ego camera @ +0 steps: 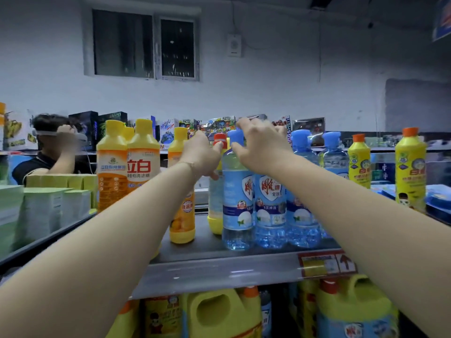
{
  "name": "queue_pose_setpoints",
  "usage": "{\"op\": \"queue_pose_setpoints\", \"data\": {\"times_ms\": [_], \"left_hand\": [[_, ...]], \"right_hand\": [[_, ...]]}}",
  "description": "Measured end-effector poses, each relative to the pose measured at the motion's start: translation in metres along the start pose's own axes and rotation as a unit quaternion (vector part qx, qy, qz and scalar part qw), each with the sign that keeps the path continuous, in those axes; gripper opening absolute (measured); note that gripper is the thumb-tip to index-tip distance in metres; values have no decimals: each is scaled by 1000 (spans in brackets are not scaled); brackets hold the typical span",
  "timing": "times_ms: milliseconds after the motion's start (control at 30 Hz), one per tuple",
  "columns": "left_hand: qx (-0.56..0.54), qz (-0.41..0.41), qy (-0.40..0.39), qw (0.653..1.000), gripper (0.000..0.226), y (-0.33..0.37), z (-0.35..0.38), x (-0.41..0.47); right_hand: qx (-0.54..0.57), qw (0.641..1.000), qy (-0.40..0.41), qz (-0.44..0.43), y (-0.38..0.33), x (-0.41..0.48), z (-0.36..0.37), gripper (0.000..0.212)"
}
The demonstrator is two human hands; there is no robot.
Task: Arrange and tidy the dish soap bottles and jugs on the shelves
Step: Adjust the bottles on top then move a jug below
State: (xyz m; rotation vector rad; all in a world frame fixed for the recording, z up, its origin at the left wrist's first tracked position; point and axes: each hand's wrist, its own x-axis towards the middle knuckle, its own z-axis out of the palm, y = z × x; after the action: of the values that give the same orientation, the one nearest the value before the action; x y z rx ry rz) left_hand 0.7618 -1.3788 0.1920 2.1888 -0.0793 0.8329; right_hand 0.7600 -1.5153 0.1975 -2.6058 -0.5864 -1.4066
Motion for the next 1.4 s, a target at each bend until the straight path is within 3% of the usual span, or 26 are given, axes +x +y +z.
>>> {"op": "queue_pose_setpoints", "data": {"times_ms": [133, 267, 467, 667, 800, 1000, 1167, 1333, 1400], "left_hand": [[53, -30, -53, 997, 45, 5, 2, 23], [101, -18, -46, 994, 50, 2, 5, 33], [7, -41, -3, 999, 20, 9, 16, 32], [-40, -51, 14, 998, 17, 4, 18, 38], [17, -38, 37, 998, 18, 5, 17, 46], [118, -44, 71, 989, 33, 24, 12, 50], [90, -28, 116, 989, 44, 36, 1, 60], [101, -14, 209, 973, 42, 58, -13, 67], [114, -8, 247, 962, 43, 68, -19, 66]], "right_hand": [[29, 999, -30, -9, 6, 8, -2, 32], [118, 992, -42, 14, 12, 18, -8, 31], [180, 981, -60, 36, 20, 36, -6, 27], [203, 973, -96, 55, 29, 58, -5, 22], [205, 971, -105, 63, 34, 60, 1, 26], [241, 969, -29, 47, 38, 56, 8, 31], [236, 972, 17, 12, 41, 47, -2, 30], [172, 982, 76, -9, 42, 33, -10, 23], [126, 985, 98, -60, 42, 23, -9, 35]]}}
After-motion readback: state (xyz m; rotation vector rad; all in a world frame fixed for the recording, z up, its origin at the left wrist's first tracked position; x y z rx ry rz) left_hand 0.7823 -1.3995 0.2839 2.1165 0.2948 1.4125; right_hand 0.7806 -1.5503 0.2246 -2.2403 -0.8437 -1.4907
